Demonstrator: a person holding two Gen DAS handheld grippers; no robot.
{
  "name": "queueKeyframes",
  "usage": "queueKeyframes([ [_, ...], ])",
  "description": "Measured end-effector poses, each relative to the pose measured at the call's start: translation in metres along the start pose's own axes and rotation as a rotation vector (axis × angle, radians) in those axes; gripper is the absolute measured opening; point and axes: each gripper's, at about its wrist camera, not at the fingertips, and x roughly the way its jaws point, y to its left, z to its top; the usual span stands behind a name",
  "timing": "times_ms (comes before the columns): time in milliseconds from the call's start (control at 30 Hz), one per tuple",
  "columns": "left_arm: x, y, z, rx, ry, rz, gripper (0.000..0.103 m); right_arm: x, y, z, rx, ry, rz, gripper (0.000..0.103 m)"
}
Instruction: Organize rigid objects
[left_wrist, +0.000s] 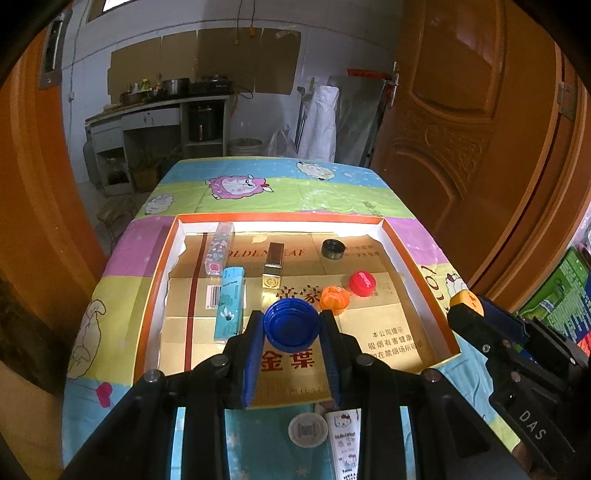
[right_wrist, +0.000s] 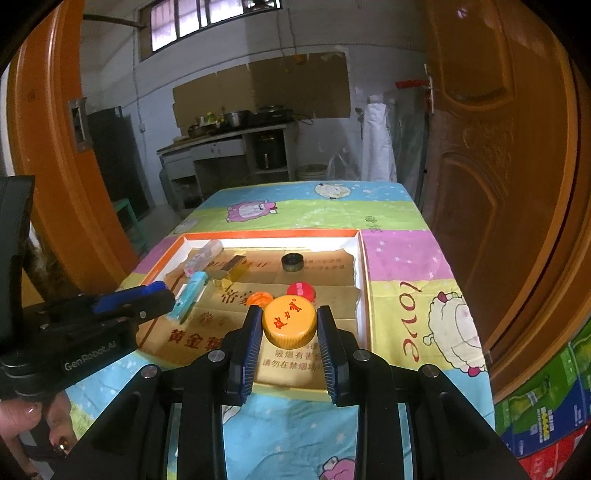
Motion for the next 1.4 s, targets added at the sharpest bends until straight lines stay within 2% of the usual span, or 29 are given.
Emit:
queueKeyframes([
  [700,0.057,0.009,0.008,-0.013,0.082,0.001,0.030,0.060,-0.016,0.009,0.020,0.060,0.010,0.031],
  [1133,0.077,0.012,0.010,-0.010,0.102,0.010,0.030,0.089,-0.014,0.006,0.007,0.122,0.003,0.031],
  [1400,0.082,0.014,0.008,-0.007,0.111,0.011,0.030,0.095,-0.014,0.004,0.007,0.132,0.004,0.031],
])
